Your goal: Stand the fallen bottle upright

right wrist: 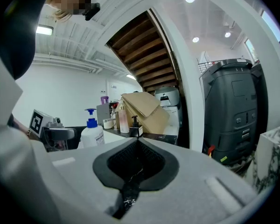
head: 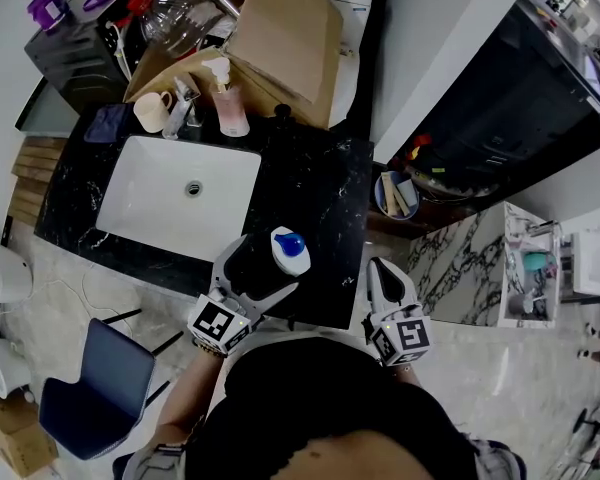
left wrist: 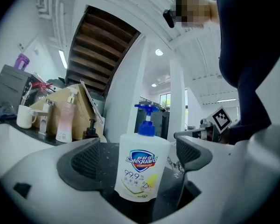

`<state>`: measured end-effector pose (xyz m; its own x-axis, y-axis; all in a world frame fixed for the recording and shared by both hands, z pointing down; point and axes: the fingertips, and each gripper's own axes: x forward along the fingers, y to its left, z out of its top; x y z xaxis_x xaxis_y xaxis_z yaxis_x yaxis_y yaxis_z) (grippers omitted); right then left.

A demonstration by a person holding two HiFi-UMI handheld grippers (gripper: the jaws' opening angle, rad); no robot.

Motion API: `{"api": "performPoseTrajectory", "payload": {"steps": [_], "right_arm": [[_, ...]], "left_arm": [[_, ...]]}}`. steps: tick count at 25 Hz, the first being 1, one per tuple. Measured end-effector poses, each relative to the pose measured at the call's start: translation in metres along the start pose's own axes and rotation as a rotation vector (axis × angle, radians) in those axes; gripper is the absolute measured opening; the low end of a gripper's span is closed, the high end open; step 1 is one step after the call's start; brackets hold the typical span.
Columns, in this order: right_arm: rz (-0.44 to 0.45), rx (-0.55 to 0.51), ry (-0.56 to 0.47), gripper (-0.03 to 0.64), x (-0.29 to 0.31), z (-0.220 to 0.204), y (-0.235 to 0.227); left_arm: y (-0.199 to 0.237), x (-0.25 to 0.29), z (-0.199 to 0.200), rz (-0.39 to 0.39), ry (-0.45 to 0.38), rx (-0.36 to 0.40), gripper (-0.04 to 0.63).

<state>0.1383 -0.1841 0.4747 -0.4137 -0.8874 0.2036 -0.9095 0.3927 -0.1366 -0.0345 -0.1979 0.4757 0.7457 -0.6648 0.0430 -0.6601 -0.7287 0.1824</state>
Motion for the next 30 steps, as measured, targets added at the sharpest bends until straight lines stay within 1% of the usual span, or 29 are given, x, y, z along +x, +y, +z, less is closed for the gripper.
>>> {"api": "performPoseTrajectory", "payload": {"steps": [3, 5, 7, 8, 9, 10, 12, 13, 14, 17, 20, 26, 30], "right_arm": [[0.011, 0.002, 0.003, 0.005, 0.002, -0.002, 0.003], [0.021, 0.001, 0.005, 0.005, 0.003, -0.002, 0.005], [0.03, 0.001, 0.007, 0.005, 0.003, -0.004, 0.006], [0.033, 0.001, 0.008, 0.005, 0.003, -0.007, 0.007], [0.037, 0.0, 0.008, 0.005, 0.004, -0.008, 0.007], [0.042, 0.0, 0.008, 0.005, 0.005, -0.009, 0.008], [0.051, 0.002, 0.007, 0.005, 0.006, -0.008, 0.011], [0.054, 0.003, 0.006, 0.005, 0.007, -0.008, 0.011], [0.057, 0.002, 0.005, 0.005, 0.007, -0.008, 0.012], [0.073, 0.0, -0.01, 0.005, 0.01, -0.005, 0.013], [0.075, 0.001, 0.013, 0.005, 0.01, -0.009, 0.013], [0.085, -0.026, 0.028, 0.005, 0.01, -0.01, 0.015], [0.084, -0.023, 0.037, 0.005, 0.008, -0.012, 0.015]], "left_arm": [[0.003, -0.02, 0.01, 0.047, -0.019, 0.005, 0.485], [0.002, -0.03, 0.015, 0.063, -0.037, 0.014, 0.485], [0.002, -0.042, 0.015, 0.093, -0.028, 0.019, 0.471], [0.003, -0.048, 0.015, 0.117, -0.022, 0.022, 0.407], [0.006, -0.054, 0.017, 0.144, -0.029, 0.024, 0.29], [0.008, -0.059, 0.021, 0.171, -0.045, 0.021, 0.186], [0.014, -0.069, 0.027, 0.221, -0.079, -0.002, 0.062], [0.017, -0.073, 0.028, 0.244, -0.091, -0.014, 0.014], [0.02, -0.077, 0.028, 0.266, -0.092, -0.022, 0.003], [0.027, -0.084, 0.022, 0.319, -0.067, -0.018, 0.003], [0.03, -0.088, 0.019, 0.346, -0.055, -0.015, 0.003], [0.024, -0.086, 0.02, 0.345, -0.054, 0.009, 0.003], [0.02, -0.083, 0.015, 0.341, -0.031, 0.003, 0.003]]}}
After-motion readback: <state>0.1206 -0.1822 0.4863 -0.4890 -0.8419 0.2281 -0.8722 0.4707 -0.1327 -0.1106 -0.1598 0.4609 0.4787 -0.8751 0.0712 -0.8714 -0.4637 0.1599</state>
